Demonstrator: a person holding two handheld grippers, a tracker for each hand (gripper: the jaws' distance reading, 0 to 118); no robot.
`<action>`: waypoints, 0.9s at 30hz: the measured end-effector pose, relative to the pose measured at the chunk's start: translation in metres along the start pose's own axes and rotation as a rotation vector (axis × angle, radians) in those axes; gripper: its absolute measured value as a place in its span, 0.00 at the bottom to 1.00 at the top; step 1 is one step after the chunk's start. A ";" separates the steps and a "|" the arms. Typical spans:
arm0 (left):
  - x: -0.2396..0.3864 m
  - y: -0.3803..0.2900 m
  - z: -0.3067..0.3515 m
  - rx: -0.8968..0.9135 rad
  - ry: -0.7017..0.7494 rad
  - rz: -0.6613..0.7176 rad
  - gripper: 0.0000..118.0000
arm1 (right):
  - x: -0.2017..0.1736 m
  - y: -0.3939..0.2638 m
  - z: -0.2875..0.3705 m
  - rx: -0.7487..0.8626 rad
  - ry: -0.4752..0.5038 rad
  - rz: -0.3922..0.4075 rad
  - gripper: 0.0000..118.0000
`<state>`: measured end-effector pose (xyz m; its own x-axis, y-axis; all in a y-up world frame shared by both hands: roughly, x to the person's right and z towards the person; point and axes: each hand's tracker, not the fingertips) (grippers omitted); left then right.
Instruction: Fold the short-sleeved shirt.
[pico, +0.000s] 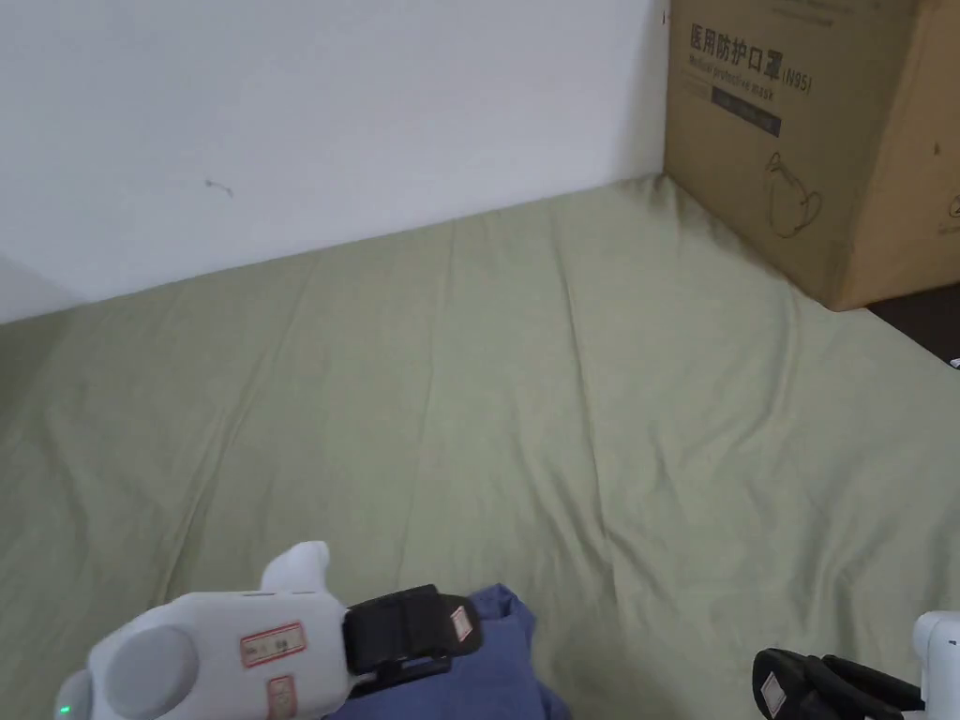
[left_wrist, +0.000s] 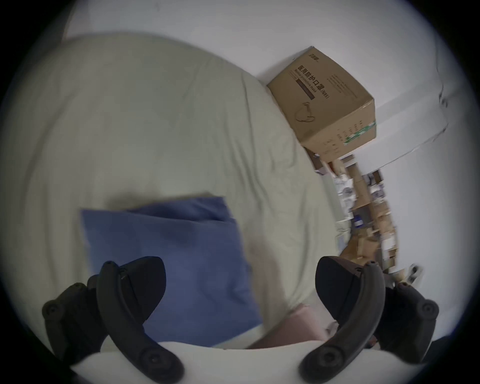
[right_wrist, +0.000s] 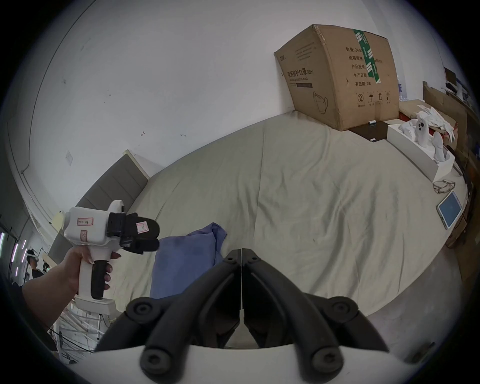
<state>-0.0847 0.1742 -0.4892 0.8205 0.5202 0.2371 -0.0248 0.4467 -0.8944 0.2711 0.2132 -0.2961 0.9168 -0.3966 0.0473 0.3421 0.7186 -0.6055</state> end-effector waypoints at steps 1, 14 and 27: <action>0.000 0.000 0.008 0.016 0.025 -0.047 0.93 | 0.000 -0.001 -0.001 -0.002 0.004 0.002 0.00; 0.035 -0.042 -0.102 -0.185 0.078 -0.273 0.03 | -0.001 -0.006 -0.003 -0.035 0.009 0.018 0.00; 0.050 -0.042 0.059 0.264 -0.133 -0.313 0.03 | -0.027 0.040 0.015 0.044 0.096 0.096 0.00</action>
<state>-0.0767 0.2248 -0.4176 0.7311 0.4120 0.5439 0.0539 0.7598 -0.6480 0.2636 0.2616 -0.3098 0.9224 -0.3764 -0.0865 0.2648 0.7793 -0.5679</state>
